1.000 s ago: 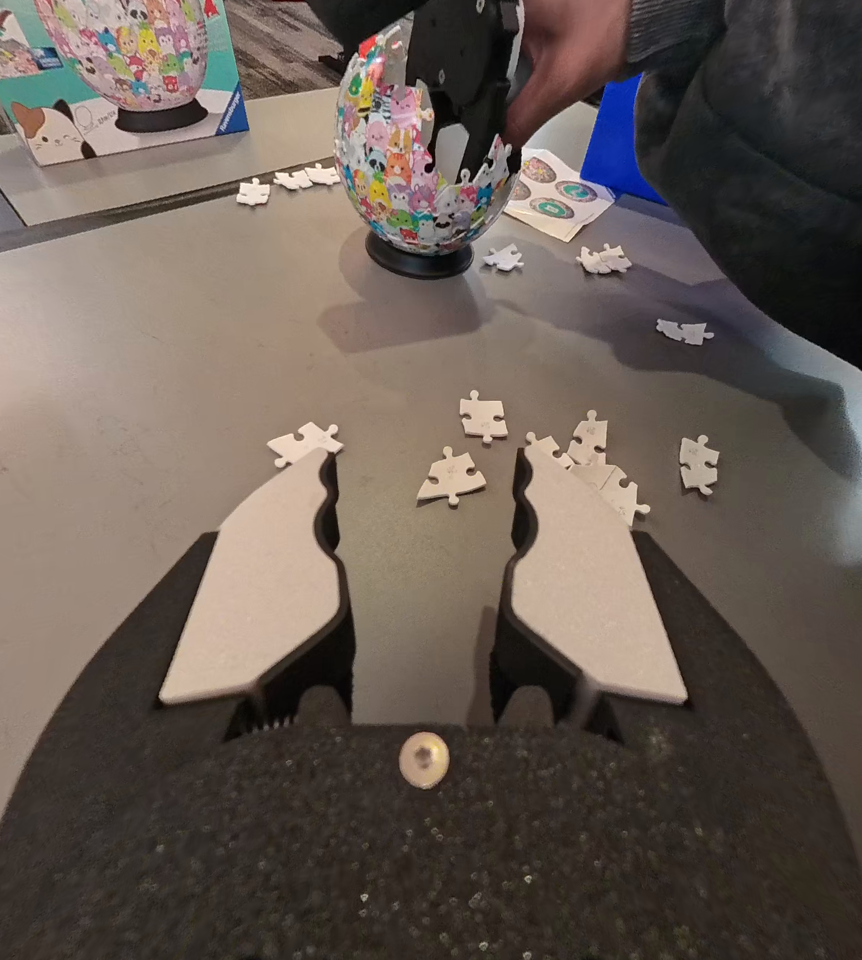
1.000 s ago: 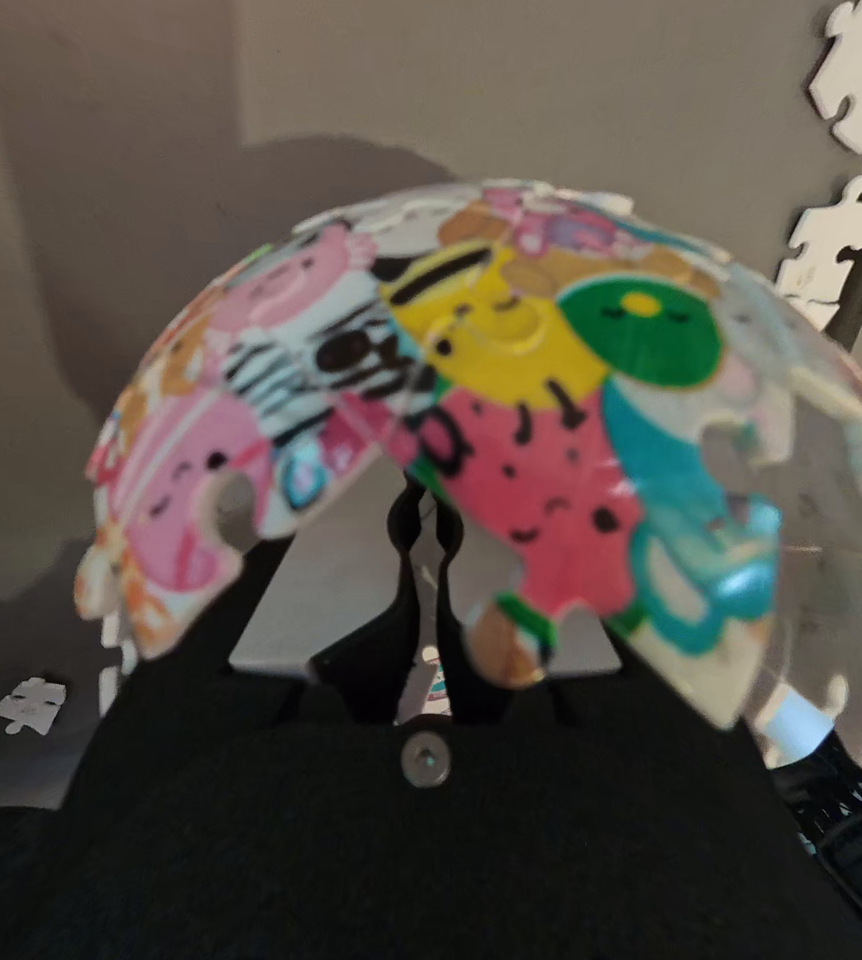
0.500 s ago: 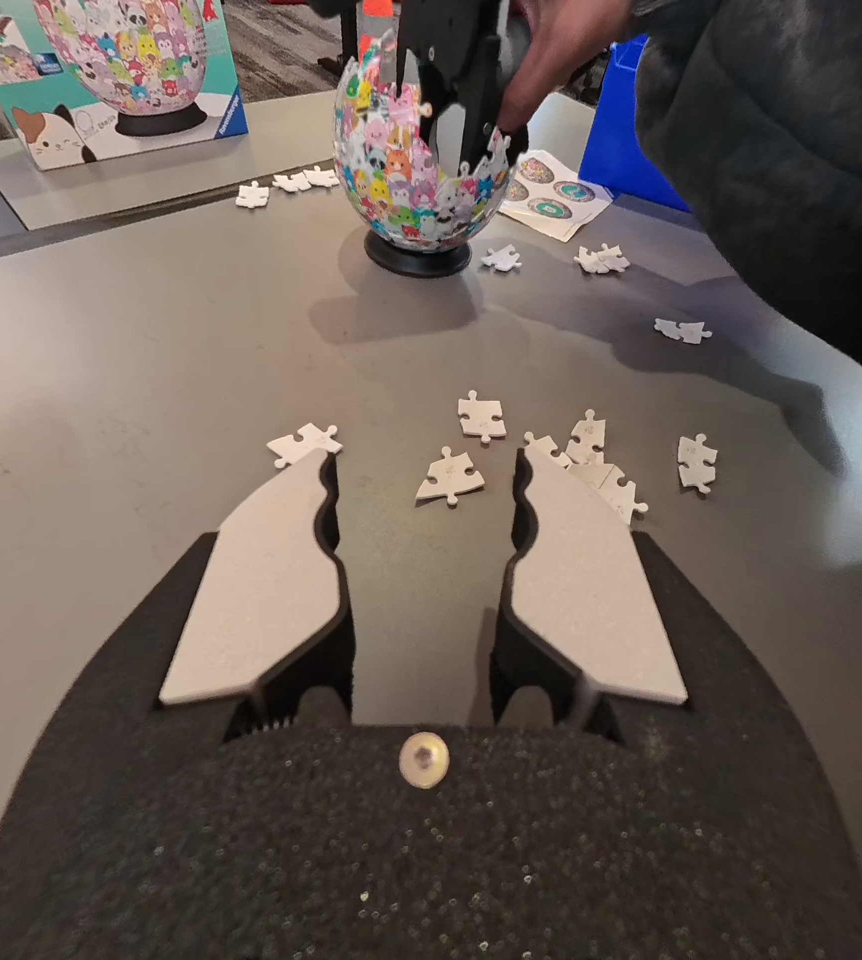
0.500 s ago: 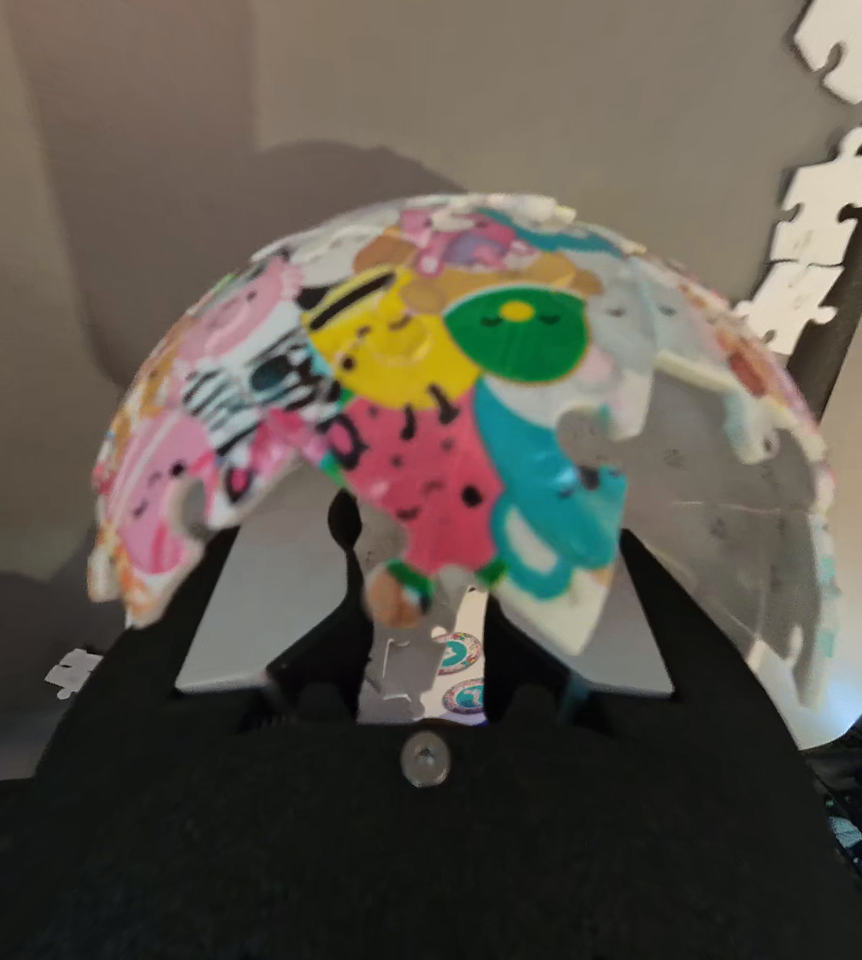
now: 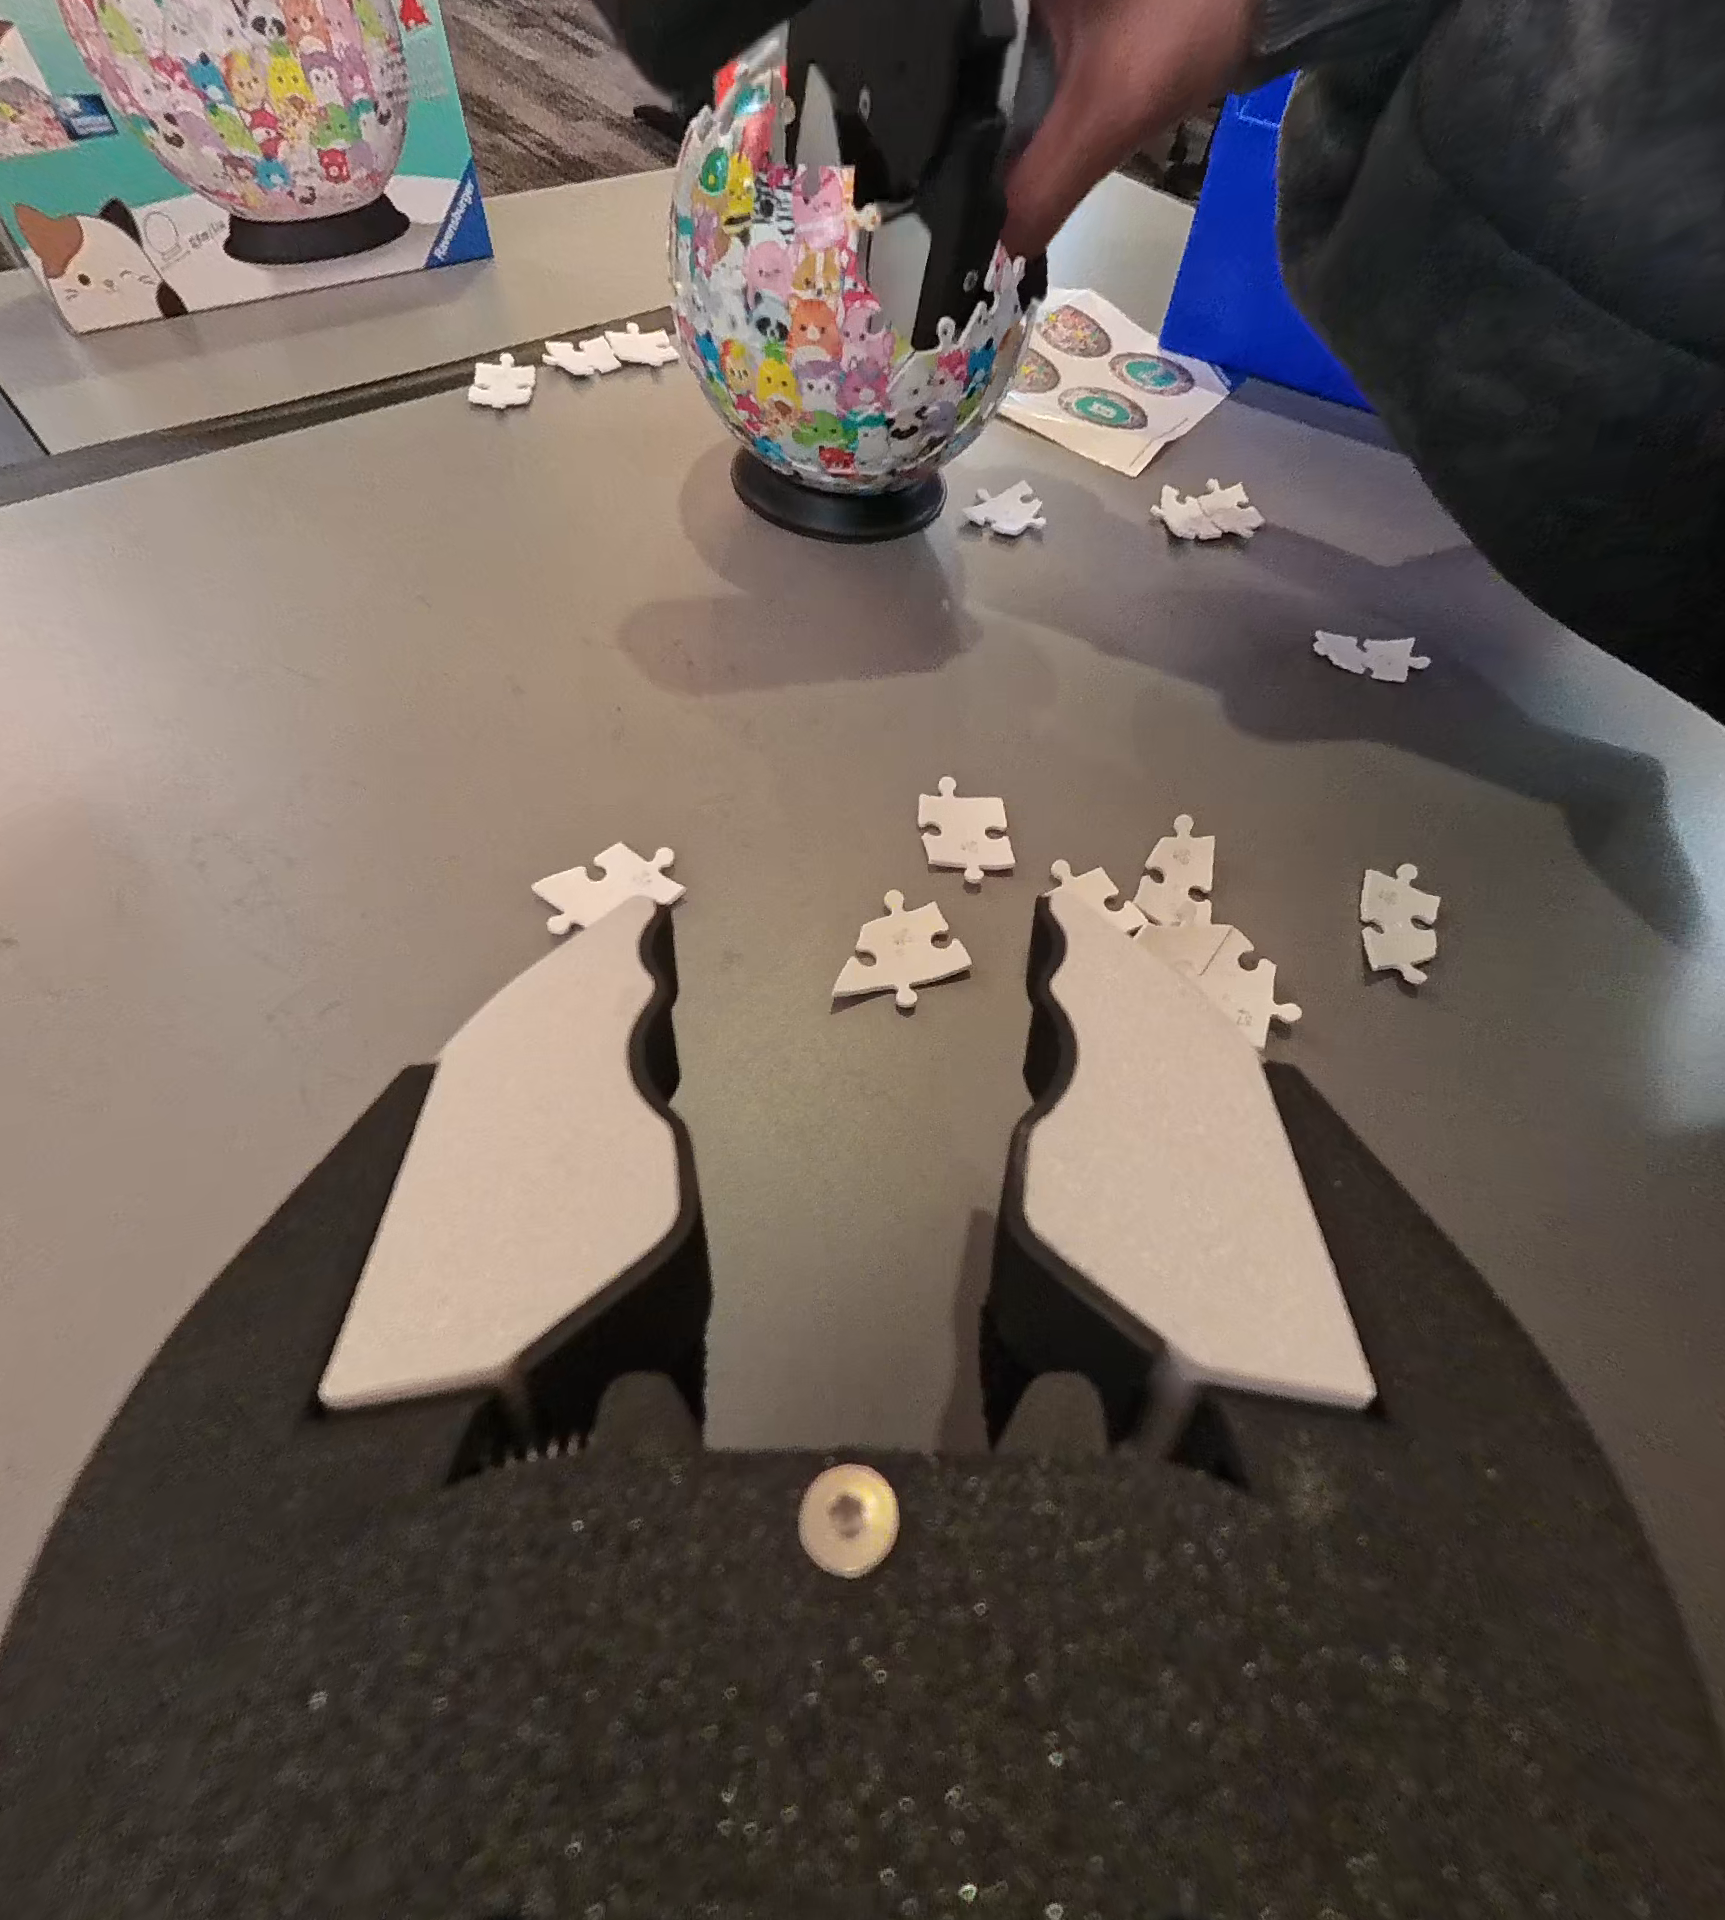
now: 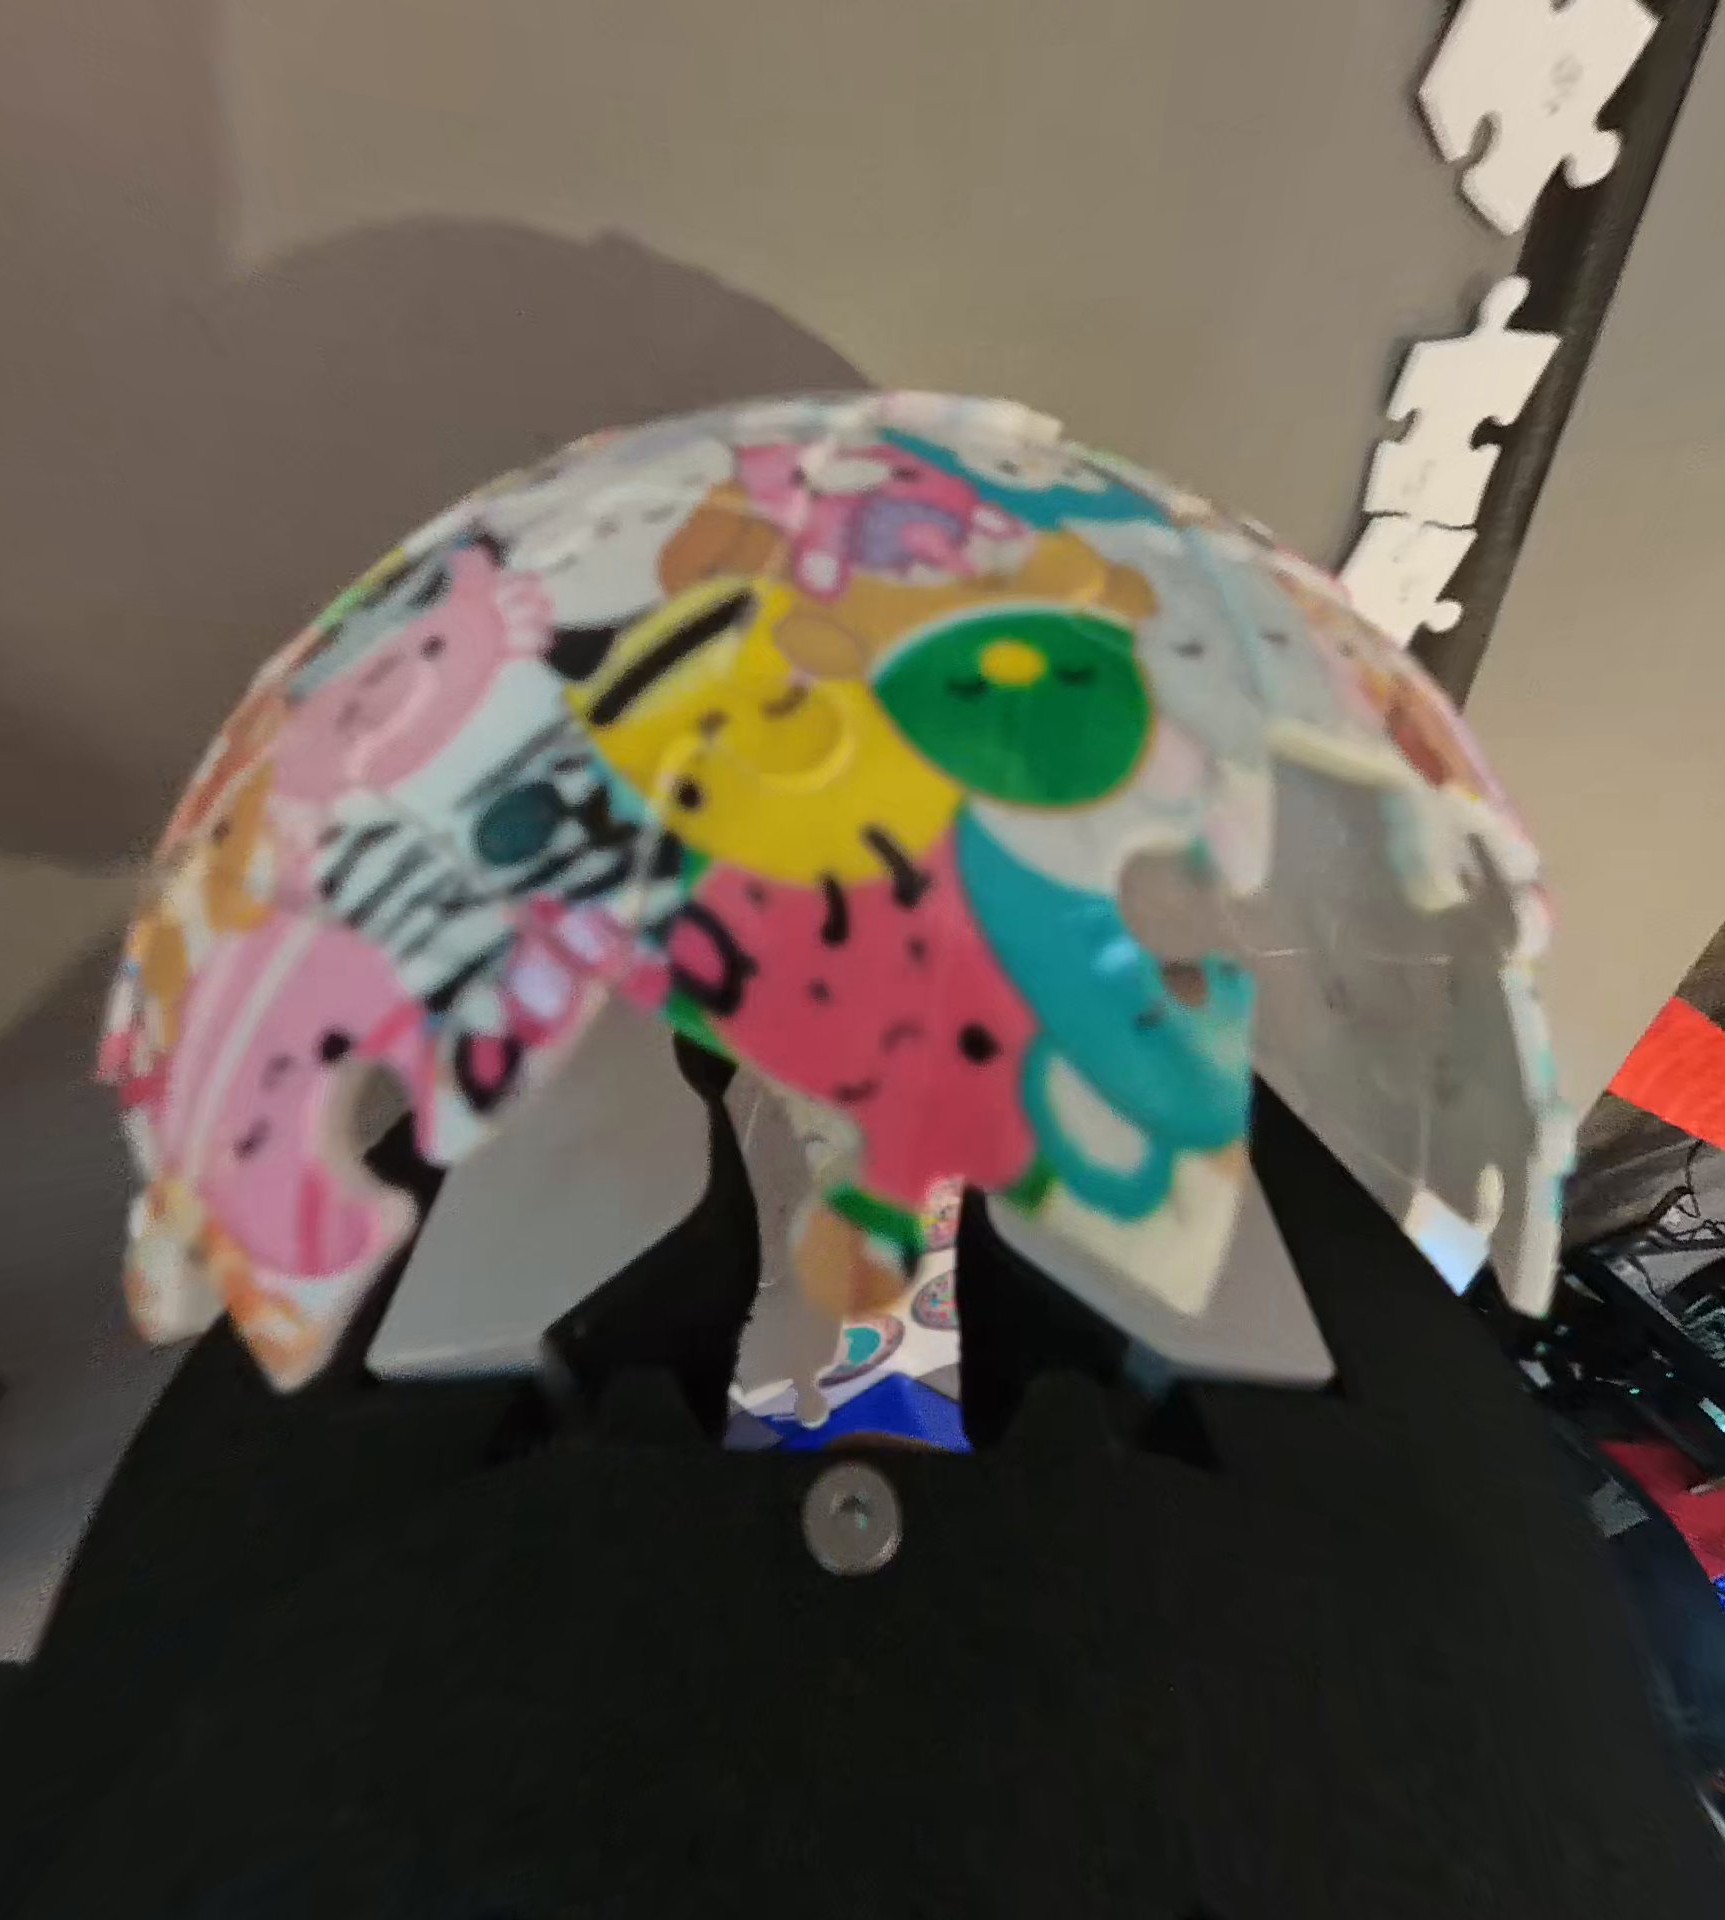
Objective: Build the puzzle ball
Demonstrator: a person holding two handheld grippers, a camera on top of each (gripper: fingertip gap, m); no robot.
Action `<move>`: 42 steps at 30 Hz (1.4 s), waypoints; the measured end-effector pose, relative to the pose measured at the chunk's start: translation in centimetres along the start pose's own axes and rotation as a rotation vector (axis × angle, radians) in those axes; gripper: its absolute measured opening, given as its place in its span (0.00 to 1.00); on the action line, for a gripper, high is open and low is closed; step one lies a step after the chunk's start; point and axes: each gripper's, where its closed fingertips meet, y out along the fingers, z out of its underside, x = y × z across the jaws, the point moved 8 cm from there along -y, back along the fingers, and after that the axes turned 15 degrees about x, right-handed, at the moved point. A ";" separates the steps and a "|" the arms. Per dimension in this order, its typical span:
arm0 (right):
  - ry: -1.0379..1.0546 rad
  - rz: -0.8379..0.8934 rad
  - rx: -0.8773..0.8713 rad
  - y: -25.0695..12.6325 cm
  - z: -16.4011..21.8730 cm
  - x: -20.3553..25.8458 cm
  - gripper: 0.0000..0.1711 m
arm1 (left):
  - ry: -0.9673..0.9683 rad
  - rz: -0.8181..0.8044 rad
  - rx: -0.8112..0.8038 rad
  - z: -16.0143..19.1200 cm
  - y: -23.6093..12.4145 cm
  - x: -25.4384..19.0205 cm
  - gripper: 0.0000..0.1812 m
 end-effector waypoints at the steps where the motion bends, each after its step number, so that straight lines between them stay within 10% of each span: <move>1: 0.002 -0.002 0.006 0.2 0.1 0.0 0.48 | 0.000 0.001 -0.001 0.0 0.0 0.0 0.36; 11: 0.069 -0.091 -0.039 0.9 0.4 0.1 0.16 | -0.001 0.002 -0.004 0.0 -0.2 0.0 0.35; 13: 0.076 -0.102 -0.032 0.9 0.3 0.1 0.53 | -0.002 0.004 -0.004 0.0 -0.2 0.0 0.35; 19: 0.048 -0.101 -0.011 0.8 0.1 0.1 0.48 | -0.001 0.001 -0.005 0.0 -0.3 0.0 0.36; 20: 0.045 -0.100 -0.012 0.8 0.1 0.1 0.81 | -0.002 0.001 -0.005 0.0 -0.3 0.0 0.36; 26: 0.036 -0.091 -0.017 0.8 0.3 0.0 0.81 | -0.001 -0.001 -0.005 0.0 -0.3 0.0 0.36; 29: 0.032 -0.086 -0.015 0.8 0.4 -0.1 0.49 | -0.002 -0.001 -0.004 0.0 -0.3 0.0 0.36; 30: 0.033 -0.074 -0.024 0.6 0.4 -0.2 0.00 | -0.002 -0.001 -0.004 0.0 -0.3 0.0 0.36; 39: 0.033 -0.076 -0.143 -2.4 1.9 -1.2 0.01 | 0.001 0.002 -0.001 0.0 -0.2 -0.1 0.36; 42: -0.055 -0.172 -0.183 -2.0 1.4 -0.3 0.17 | 0.001 0.005 0.000 0.0 -0.2 -0.1 0.36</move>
